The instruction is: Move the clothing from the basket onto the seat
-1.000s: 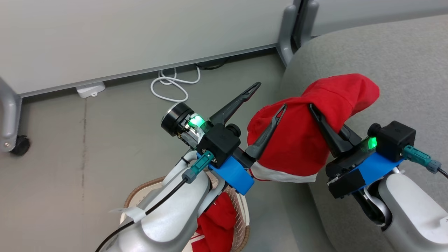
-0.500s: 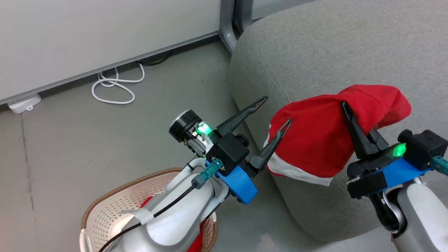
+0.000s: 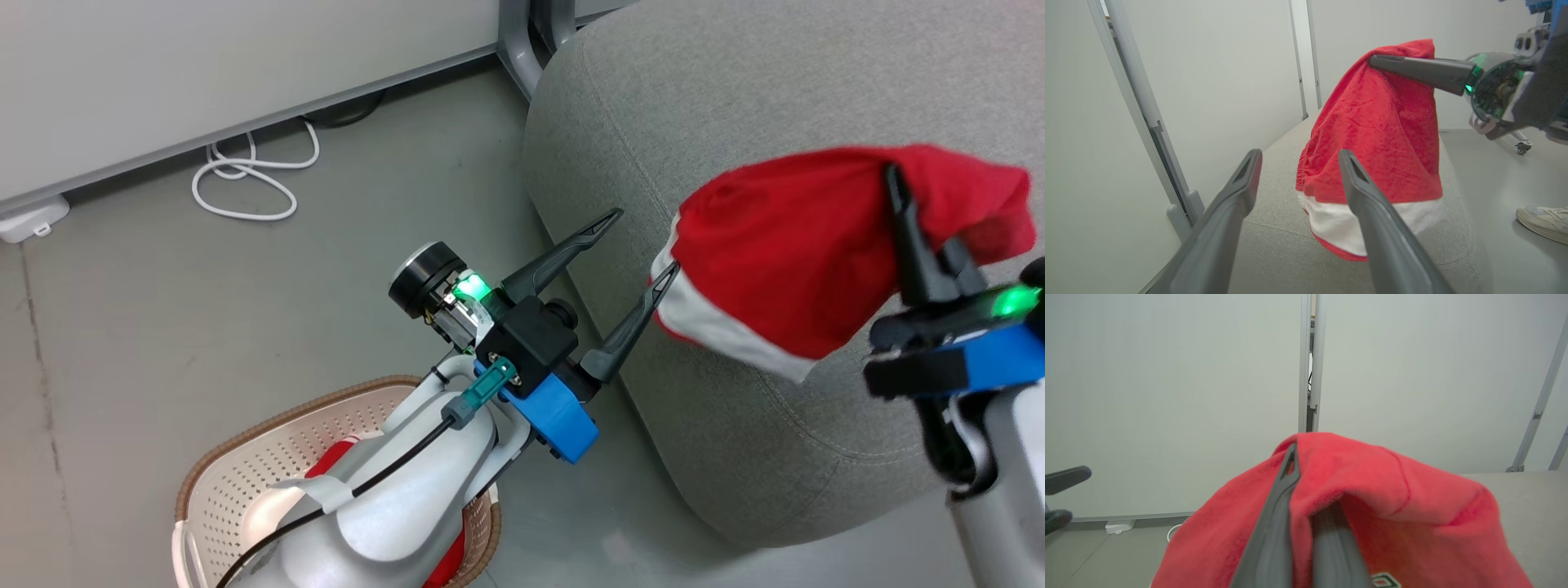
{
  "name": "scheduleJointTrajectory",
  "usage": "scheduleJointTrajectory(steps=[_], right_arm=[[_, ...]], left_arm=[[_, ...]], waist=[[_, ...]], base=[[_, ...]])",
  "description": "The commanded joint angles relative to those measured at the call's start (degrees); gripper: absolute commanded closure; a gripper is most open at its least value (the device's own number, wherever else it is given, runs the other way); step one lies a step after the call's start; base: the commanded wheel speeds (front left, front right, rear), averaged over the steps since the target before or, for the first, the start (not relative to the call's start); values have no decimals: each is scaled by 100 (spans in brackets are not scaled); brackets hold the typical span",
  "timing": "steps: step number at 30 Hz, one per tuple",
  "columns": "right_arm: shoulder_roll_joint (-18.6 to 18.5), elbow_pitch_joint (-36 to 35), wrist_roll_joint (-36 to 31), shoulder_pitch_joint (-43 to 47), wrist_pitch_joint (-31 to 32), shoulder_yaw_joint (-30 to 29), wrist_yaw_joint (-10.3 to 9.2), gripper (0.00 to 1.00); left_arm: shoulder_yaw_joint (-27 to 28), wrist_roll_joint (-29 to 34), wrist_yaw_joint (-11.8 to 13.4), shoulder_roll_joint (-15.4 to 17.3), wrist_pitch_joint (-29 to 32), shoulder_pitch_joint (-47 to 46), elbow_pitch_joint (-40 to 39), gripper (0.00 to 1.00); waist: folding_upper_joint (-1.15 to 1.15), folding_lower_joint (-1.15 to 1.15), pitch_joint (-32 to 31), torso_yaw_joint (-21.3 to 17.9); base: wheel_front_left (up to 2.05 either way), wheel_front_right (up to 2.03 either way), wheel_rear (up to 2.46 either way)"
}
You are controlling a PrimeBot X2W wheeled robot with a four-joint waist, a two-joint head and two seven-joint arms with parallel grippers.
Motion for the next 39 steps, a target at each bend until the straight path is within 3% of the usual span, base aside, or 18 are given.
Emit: scheduleJointTrajectory(steps=[1,8,16,21,28,39], right_arm=[[5,-76,-71,-273,-5,-183,1,100],[-182,-249,-441,-1456,-4,-911,1,100],[-1001,-9,-562,-2664,-4,-1803,1,100],[-1331,595,-602,-2904,-4,-2279,1,100],[-1169,1662,-496,-2786,-4,-2585,1,100],[-792,3071,-593,-2631,-4,-2462,1,100]], left_arm=[[22,25,40,40,-16,-108,-19,0],[4,109,37,76,-4,-422,-45,0],[-74,206,13,39,0,-906,-84,0],[-108,248,2,4,-8,-1111,-63,0],[-95,275,4,7,-17,-1272,-52,0],[-82,286,9,16,-20,-1319,-108,0]], waist=[[0,0,145,67],[0,0,820,265],[0,0,1740,674],[0,0,2118,885],[0,0,2411,1047],[0,0,2552,1120]], base=[[0,0,0],[0,0,0],[0,0,0],[0,0,0],[0,0,0],[0,0,0]])
